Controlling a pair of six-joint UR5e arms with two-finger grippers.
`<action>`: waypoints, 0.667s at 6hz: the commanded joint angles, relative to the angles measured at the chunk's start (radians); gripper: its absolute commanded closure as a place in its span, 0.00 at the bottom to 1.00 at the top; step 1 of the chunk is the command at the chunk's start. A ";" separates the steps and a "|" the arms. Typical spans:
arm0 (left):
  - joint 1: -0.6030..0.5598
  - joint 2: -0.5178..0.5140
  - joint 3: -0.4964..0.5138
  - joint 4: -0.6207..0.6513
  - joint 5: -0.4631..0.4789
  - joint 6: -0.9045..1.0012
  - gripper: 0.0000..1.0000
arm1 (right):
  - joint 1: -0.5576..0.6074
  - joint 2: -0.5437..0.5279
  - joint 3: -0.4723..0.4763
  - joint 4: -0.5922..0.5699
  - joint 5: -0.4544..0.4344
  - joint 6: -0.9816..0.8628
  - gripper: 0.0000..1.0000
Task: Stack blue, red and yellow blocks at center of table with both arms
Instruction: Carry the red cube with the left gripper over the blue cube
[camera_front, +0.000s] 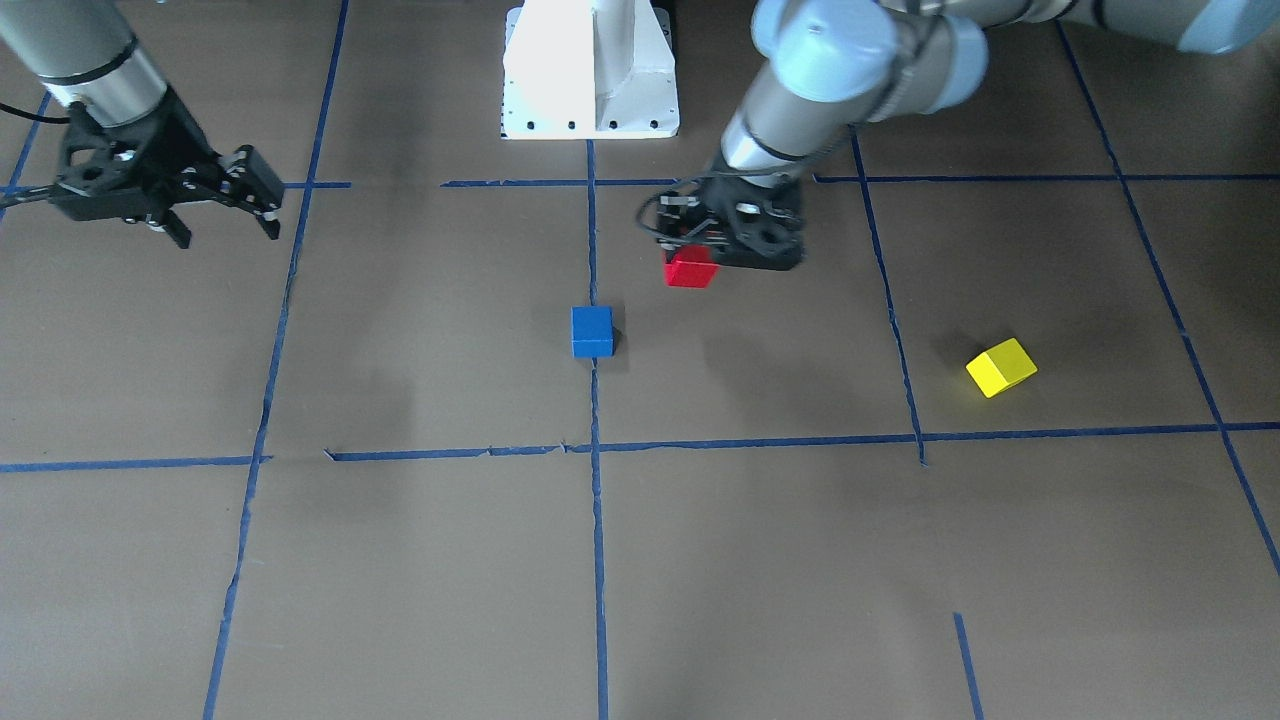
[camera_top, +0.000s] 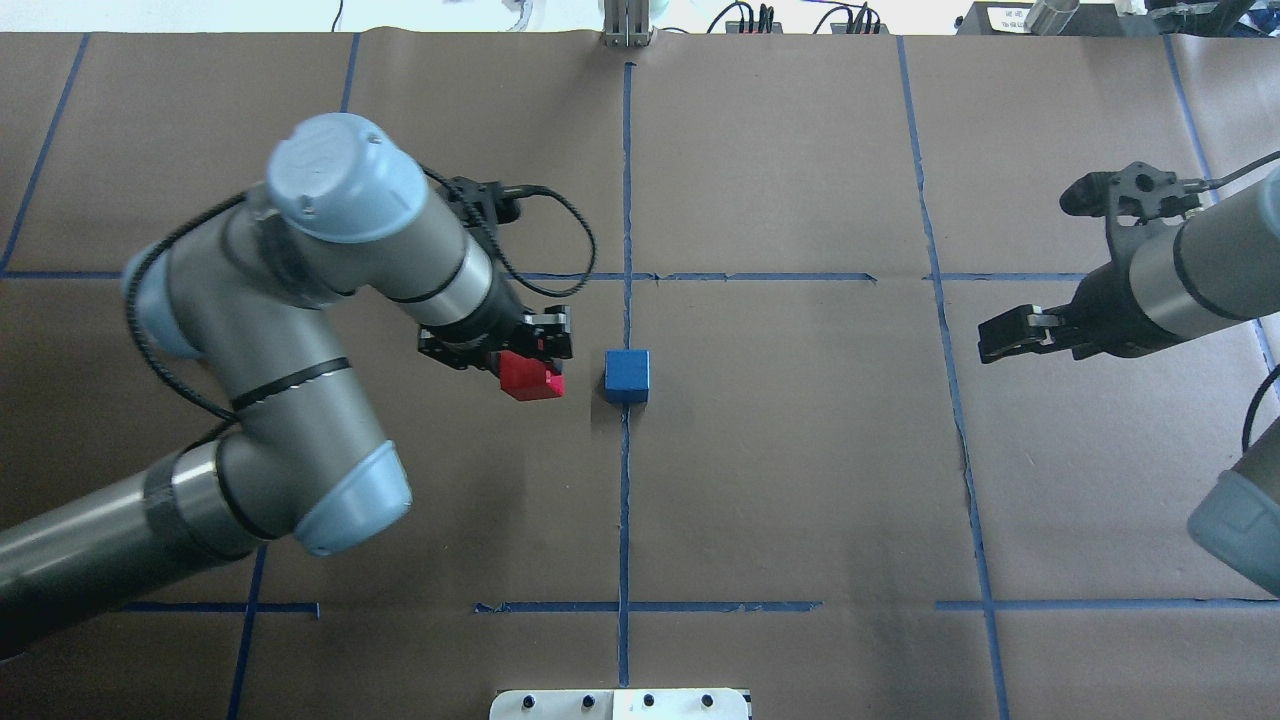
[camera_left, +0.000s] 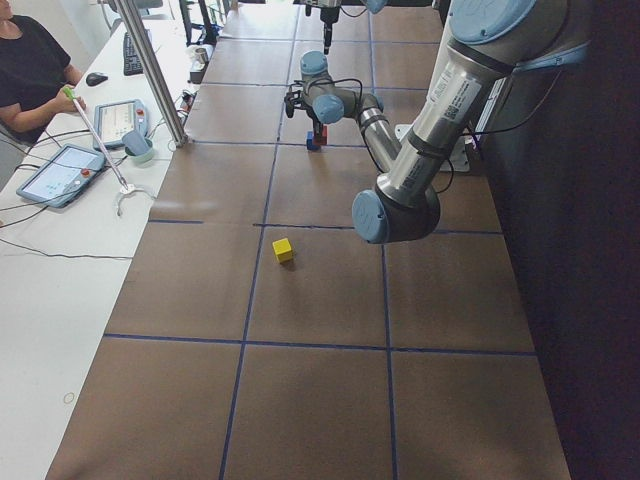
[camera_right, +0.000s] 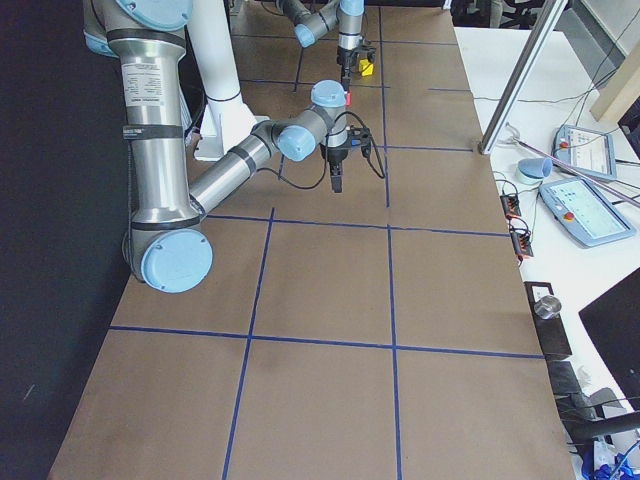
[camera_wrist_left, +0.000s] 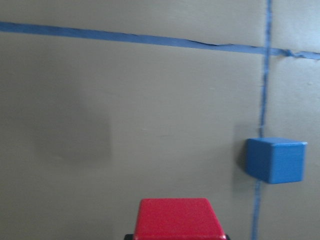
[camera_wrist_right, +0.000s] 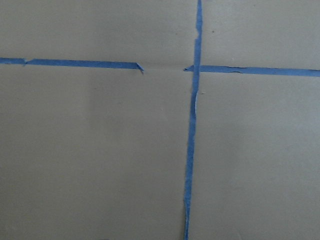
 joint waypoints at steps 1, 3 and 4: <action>0.046 -0.160 0.162 0.042 0.089 -0.004 1.00 | 0.065 -0.042 -0.002 0.000 0.058 -0.055 0.00; 0.066 -0.197 0.240 0.036 0.145 0.082 1.00 | 0.064 -0.042 -0.012 0.002 0.063 -0.056 0.00; 0.066 -0.197 0.254 0.033 0.152 0.085 1.00 | 0.062 -0.040 -0.012 0.000 0.064 -0.056 0.00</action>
